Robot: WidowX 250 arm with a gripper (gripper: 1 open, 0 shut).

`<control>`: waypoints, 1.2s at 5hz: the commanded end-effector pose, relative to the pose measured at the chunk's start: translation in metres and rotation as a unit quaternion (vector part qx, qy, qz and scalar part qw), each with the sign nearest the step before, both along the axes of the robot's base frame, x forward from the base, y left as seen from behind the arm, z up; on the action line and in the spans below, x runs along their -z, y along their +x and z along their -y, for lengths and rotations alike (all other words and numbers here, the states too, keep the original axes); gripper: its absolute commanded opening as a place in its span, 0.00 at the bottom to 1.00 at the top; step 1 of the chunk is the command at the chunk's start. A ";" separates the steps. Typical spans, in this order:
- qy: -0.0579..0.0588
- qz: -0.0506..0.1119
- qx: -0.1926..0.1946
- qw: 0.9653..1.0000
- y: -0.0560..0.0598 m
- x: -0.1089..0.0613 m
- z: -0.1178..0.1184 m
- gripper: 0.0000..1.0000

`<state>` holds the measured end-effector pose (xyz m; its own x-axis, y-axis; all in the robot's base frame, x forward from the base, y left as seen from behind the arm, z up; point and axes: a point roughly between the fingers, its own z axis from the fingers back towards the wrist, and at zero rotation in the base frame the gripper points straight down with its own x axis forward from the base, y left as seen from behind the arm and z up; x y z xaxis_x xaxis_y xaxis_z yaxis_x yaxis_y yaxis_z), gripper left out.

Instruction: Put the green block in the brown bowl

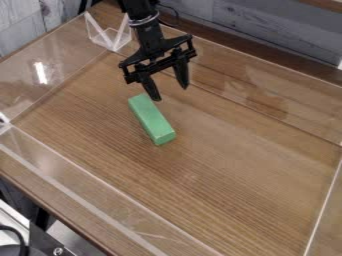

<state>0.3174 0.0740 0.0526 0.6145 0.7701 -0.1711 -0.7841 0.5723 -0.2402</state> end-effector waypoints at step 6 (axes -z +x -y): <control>0.009 0.038 -0.067 0.997 -0.002 0.008 -0.017 1.00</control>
<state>0.3144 0.0854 0.0388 0.5209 0.8420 -0.1404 -0.8369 0.4713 -0.2782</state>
